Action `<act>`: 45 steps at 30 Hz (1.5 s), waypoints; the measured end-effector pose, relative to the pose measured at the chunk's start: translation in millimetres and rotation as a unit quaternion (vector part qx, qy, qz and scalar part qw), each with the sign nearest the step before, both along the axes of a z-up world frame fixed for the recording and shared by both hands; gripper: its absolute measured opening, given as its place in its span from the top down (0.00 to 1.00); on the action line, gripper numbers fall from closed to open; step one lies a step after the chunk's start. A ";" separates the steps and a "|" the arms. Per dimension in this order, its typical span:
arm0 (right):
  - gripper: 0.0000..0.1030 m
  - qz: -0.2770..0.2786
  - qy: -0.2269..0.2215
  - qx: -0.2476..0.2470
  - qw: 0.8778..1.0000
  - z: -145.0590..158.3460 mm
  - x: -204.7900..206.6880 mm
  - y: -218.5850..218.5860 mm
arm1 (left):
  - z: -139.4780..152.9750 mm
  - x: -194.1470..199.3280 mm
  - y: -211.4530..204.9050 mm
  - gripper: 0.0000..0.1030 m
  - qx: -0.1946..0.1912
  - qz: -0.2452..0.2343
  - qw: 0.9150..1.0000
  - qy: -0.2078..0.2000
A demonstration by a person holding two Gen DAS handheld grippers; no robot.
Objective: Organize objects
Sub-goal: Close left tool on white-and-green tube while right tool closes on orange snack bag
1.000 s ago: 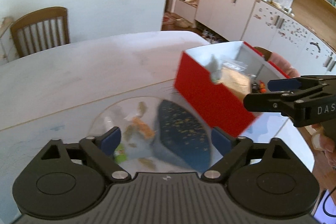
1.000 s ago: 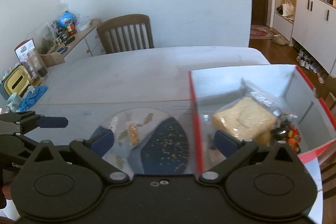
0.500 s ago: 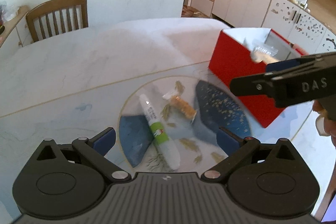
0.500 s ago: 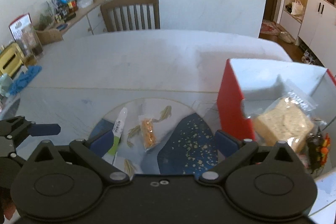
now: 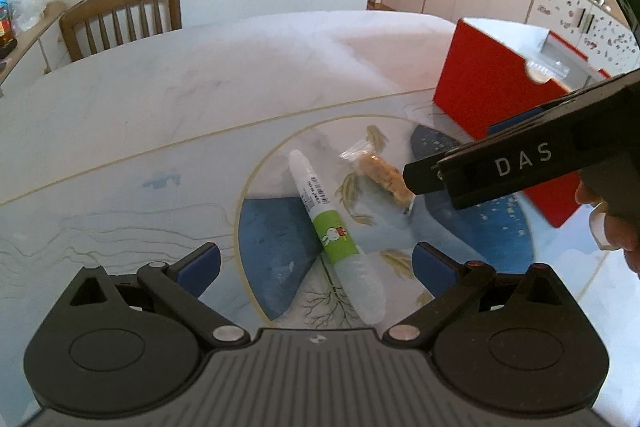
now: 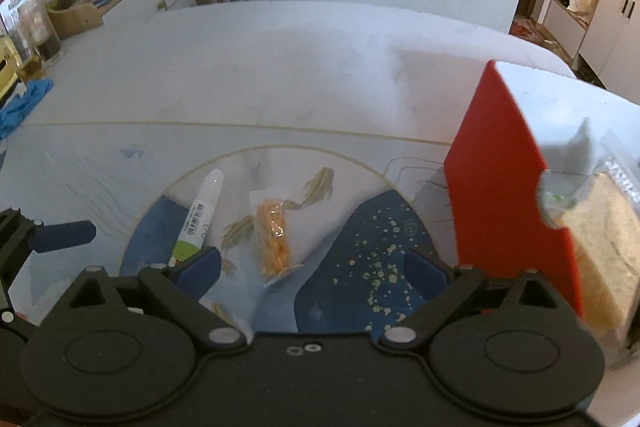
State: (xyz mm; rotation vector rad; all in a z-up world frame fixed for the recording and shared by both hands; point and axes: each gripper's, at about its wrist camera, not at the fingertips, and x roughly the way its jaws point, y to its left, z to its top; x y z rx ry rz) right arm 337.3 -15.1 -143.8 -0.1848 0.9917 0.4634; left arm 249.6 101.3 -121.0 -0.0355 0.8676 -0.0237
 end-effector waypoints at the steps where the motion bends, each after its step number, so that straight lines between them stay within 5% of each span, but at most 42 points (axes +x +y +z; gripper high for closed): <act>1: 0.06 0.002 0.002 -0.003 1.000 -2.5 1.2 1.4 | -2.4 1.5 -0.4 0.00 0.004 0.004 1.000 0.000; 11: 0.13 0.016 0.015 -0.015 1.000 -20.5 9.4 12.6 | -18.8 11.3 -5.0 0.00 0.020 0.030 0.999 -0.002; 26: 0.36 0.048 0.006 -0.033 0.998 -31.6 11.6 27.1 | -30.3 18.0 -20.0 0.04 0.039 0.052 0.998 -0.005; 32: 0.51 0.058 0.000 -0.033 0.998 -29.6 12.2 31.7 | -28.5 18.5 -25.2 0.24 0.030 0.058 0.998 -0.003; 37: 0.60 0.064 -0.005 -0.034 0.997 -29.0 10.6 33.1 | -22.9 21.9 -31.7 0.60 0.035 0.046 0.998 0.000; 45: 0.82 0.060 -0.006 -0.034 0.998 -26.5 11.8 31.7 | -14.4 29.7 -20.5 0.84 0.020 0.057 0.998 0.022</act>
